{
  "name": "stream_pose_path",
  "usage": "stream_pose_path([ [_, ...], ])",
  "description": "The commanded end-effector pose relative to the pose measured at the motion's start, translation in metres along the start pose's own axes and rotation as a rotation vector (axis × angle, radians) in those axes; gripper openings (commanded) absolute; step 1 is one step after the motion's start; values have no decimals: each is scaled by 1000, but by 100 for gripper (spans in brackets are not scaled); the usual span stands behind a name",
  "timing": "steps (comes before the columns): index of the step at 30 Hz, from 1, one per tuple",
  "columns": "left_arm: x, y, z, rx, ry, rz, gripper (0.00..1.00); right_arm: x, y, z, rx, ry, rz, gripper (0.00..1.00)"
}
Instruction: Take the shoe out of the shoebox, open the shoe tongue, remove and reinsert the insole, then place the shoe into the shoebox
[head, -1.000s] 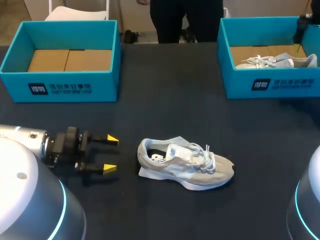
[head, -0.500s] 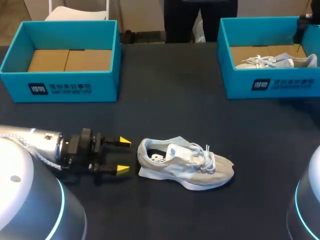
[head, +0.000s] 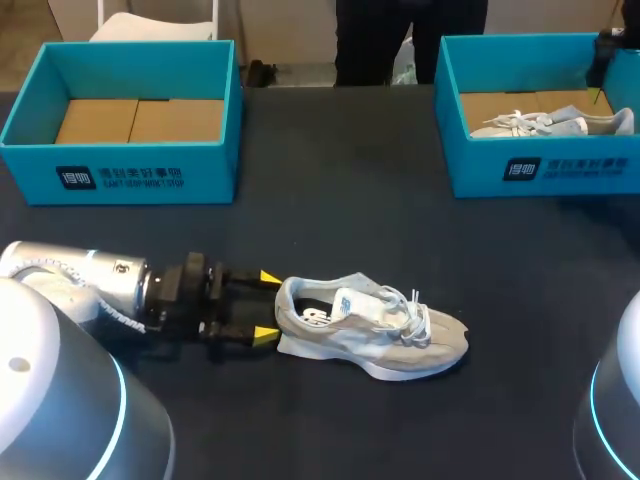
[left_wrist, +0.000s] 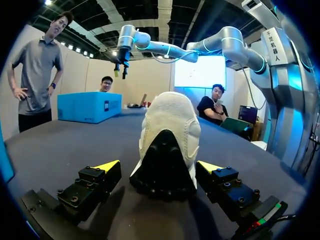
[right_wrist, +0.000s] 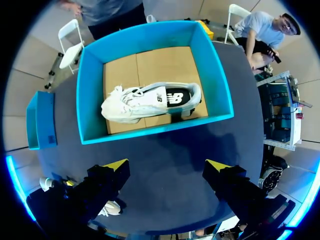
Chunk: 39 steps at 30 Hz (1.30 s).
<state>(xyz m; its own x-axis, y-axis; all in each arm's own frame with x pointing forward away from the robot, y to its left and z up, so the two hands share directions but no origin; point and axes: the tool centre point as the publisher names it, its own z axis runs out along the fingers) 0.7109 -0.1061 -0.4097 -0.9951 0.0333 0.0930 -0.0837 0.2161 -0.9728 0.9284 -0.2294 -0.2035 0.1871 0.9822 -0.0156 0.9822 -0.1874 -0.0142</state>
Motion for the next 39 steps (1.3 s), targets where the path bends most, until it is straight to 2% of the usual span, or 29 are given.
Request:
stream_pose_path([
  [1, -5, 4, 7, -3, 12, -1, 100, 0, -1, 0, -3, 0, 1, 100],
  [19, 6, 3, 19, -14, 93, 13, 100, 0, -1, 0, -3, 0, 1, 100],
  [28, 2, 3, 25, -6, 126, 5, 100, 0, -1, 0, -3, 0, 1, 100],
  [39, 9, -1, 37, -3, 164, 10, 100, 0, -1, 0, -3, 0, 1, 100],
])
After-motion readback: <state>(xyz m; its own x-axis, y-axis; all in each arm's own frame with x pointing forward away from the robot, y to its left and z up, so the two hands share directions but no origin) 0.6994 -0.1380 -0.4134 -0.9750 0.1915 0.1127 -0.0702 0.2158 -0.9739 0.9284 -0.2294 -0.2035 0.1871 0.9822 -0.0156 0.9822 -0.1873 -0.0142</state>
